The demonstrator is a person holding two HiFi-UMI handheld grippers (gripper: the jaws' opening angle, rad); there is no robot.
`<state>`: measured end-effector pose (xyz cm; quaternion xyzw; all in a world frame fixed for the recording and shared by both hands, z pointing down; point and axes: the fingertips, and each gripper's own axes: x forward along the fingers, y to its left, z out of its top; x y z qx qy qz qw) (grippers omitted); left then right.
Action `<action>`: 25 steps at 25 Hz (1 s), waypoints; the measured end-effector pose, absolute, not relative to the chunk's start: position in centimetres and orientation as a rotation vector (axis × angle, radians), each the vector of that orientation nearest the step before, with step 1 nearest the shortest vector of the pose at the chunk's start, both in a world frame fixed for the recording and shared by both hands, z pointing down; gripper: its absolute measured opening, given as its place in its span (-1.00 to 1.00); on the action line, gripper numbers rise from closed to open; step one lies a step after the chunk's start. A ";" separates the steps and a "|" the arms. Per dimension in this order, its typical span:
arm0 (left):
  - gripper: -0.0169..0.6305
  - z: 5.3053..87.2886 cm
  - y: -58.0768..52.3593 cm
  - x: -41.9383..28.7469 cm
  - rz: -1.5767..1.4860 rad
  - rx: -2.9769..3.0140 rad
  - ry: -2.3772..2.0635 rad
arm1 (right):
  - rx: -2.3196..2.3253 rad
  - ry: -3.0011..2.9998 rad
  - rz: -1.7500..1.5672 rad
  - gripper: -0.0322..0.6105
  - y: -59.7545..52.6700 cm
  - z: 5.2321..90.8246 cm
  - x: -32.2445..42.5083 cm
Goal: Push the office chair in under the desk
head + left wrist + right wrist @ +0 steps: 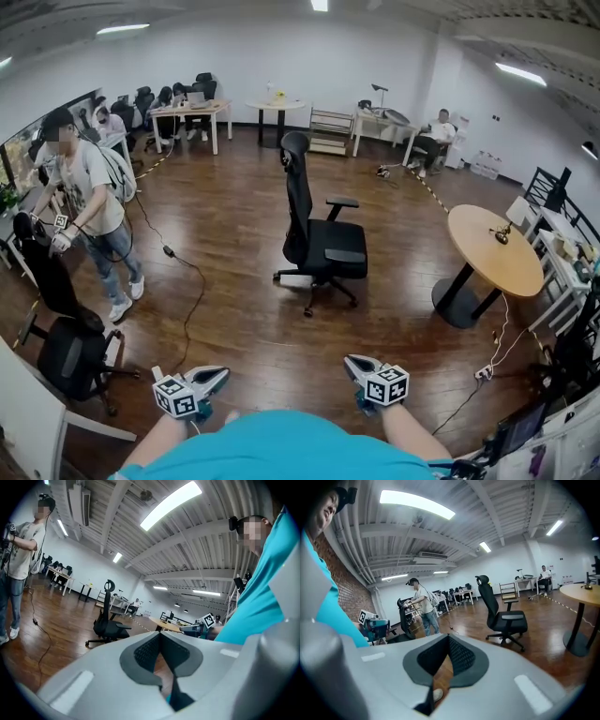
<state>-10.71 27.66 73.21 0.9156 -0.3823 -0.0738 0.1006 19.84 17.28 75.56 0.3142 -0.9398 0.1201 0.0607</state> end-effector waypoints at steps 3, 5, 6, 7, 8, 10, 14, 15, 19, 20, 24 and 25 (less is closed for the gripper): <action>-0.95 72.0 25.9 -13.0 -0.246 2.752 -1.078 | 0.977 -2.826 0.348 -0.90 15.0 74.7 17.1; -0.95 72.4 23.9 -16.4 -0.251 2.741 -1.077 | 1.009 -2.816 0.334 -0.90 13.1 73.3 14.2; -0.95 72.5 23.0 -18.6 -0.255 2.731 -1.074 | 1.028 -2.814 0.332 -0.90 12.2 72.7 12.4; -0.95 72.5 22.0 -20.8 -0.263 2.722 -1.065 | 1.049 -2.811 0.331 -0.90 11.2 72.1 10.5; -0.95 72.3 21.1 -22.9 -0.266 2.723 -1.051 | 1.070 -2.806 0.328 -0.90 10.3 71.6 8.7; -0.95 71.4 19.3 -26.8 -0.246 2.757 -1.024 | 1.115 -2.793 0.316 -0.90 8.4 70.4 5.6; -0.95 69.8 14.4 -32.9 -0.230 2.810 -0.993 | 1.203 -2.773 0.271 -0.89 3.5 68.8 1.1; -0.95 69.9 12.8 -34.2 -0.229 2.819 -0.989 | 1.223 -2.763 0.270 -0.89 2.0 69.1 0.3; -0.95 70.0 6.3 -36.5 -0.257 2.807 -0.973 | 1.268 -2.751 0.268 -0.89 -3.4 67.4 -1.1; -0.95 69.7 4.6 -36.6 -0.271 2.800 -0.969 | 1.272 -2.754 0.272 -0.89 -5.0 67.1 -1.3; -0.95 70.4 -2.0 -36.9 -0.298 2.762 -0.966 | 1.249 -2.784 0.278 -0.89 -11.2 68.1 -3.2; -0.95 70.6 -3.4 -36.7 -0.286 2.771 -0.970 | 1.230 -2.796 0.274 -0.89 -12.5 68.4 -3.5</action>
